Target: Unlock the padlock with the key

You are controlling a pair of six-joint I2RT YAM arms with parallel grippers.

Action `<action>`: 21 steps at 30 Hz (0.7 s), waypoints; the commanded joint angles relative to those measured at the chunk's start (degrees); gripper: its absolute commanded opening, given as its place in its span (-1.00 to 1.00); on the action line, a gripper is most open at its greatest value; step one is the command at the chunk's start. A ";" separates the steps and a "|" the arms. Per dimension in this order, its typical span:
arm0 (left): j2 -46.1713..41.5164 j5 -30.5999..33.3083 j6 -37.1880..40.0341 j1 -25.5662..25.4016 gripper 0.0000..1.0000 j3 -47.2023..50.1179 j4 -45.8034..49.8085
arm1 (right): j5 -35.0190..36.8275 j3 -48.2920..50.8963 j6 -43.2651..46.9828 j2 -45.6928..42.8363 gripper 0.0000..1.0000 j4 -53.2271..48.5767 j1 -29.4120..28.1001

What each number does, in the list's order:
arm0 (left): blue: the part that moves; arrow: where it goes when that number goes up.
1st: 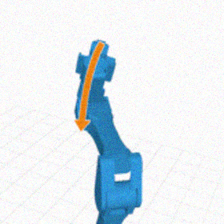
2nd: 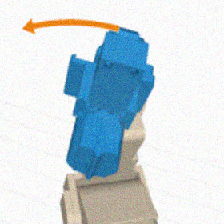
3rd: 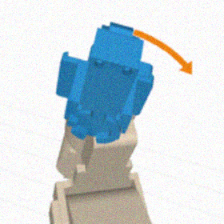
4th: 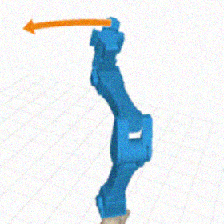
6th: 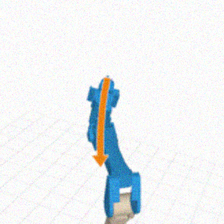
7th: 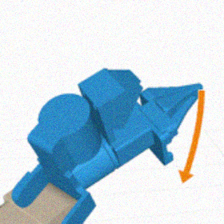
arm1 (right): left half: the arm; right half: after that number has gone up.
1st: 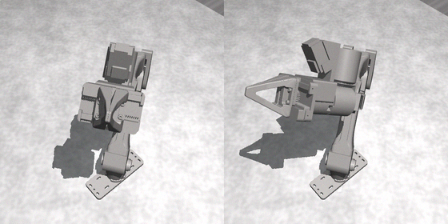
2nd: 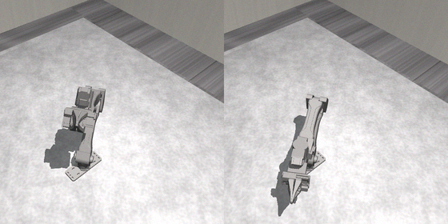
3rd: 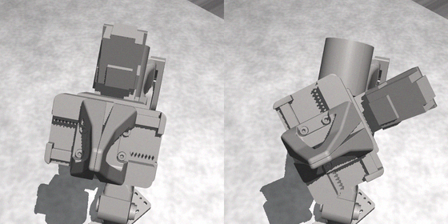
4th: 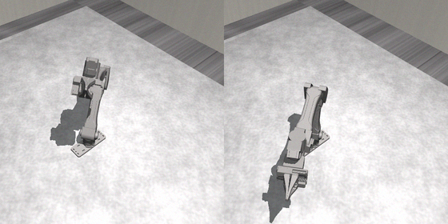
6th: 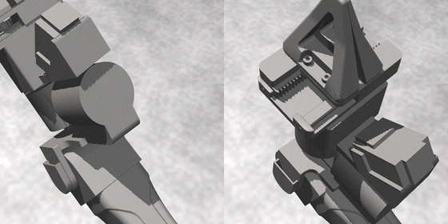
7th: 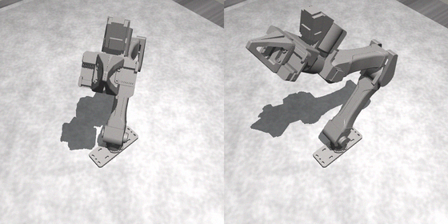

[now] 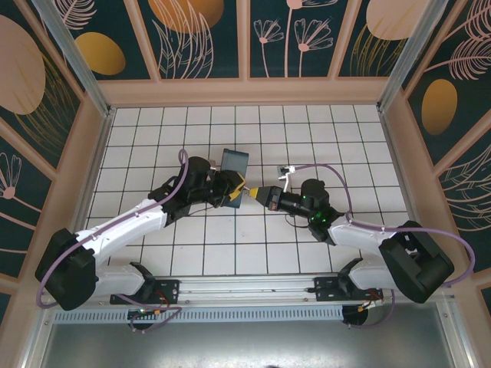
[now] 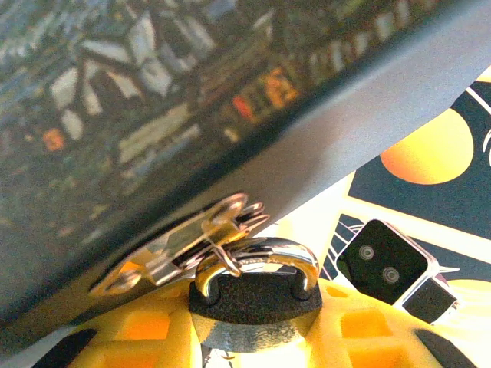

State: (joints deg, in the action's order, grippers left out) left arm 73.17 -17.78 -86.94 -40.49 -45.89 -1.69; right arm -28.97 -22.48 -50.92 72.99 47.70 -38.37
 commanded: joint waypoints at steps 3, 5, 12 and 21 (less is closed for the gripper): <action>-1.84 -2.53 -0.19 -0.66 -0.61 0.43 -2.67 | 2.52 -1.38 1.31 -1.44 -1.00 3.54 -0.21; -1.97 -2.57 -0.40 -0.56 -0.61 0.65 -2.92 | 2.75 -1.08 1.45 -1.79 -1.00 3.54 -0.20; -1.93 -2.52 -1.07 -0.48 -0.61 1.15 -3.39 | 3.57 -0.91 1.98 -2.78 -1.00 2.61 -0.21; -2.04 -2.02 -2.02 -0.28 -0.63 1.43 -2.66 | 4.25 -0.63 2.25 -3.25 -1.00 1.11 -0.08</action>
State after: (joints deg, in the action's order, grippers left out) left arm 72.73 -17.98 -88.23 -40.49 -45.21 -2.98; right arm -27.94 -22.48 -49.82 71.94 46.76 -38.61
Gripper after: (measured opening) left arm 0.291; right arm 0.051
